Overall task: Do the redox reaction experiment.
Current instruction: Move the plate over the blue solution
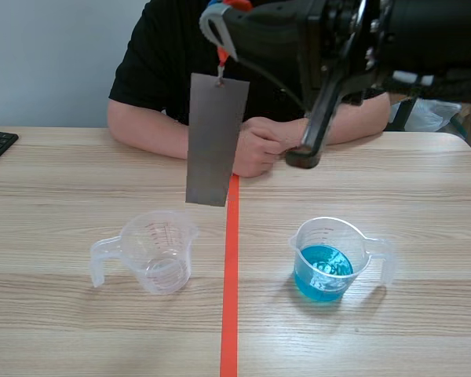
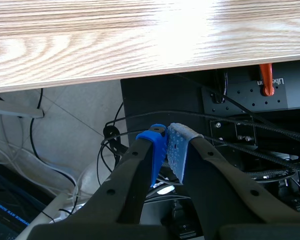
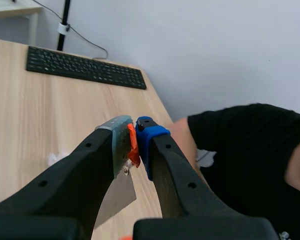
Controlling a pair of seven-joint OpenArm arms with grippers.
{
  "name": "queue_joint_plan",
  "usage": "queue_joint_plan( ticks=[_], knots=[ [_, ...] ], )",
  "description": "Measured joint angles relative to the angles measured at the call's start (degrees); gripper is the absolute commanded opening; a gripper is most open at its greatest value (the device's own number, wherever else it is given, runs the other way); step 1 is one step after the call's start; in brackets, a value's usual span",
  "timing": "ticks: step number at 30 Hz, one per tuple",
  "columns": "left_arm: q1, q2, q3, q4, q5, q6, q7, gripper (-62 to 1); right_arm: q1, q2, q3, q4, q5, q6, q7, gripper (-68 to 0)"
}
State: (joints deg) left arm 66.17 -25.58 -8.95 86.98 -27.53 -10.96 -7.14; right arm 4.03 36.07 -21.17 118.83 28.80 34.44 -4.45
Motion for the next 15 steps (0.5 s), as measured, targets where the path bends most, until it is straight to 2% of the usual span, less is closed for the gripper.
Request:
queue_joint_plan(
  ticks=[5,10,15],
  knots=[
    [0.0,0.0,0.0,0.0,0.0,0.0,0.0,-56.2,-4.7,0.8,8.7,0.0,1.2,4.6,-0.1,-66.0],
    [0.0,0.0,0.0,0.0,0.0,0.0,0.0,-56.2,-9.9,0.8,17.3,0.0,1.3,8.0,-0.1,-66.0],
    [0.0,0.0,0.0,0.0,0.0,0.0,0.0,-56.2,-14.6,0.8,24.4,0.0,2.2,8.0,-0.1,-66.0]
  ],
)
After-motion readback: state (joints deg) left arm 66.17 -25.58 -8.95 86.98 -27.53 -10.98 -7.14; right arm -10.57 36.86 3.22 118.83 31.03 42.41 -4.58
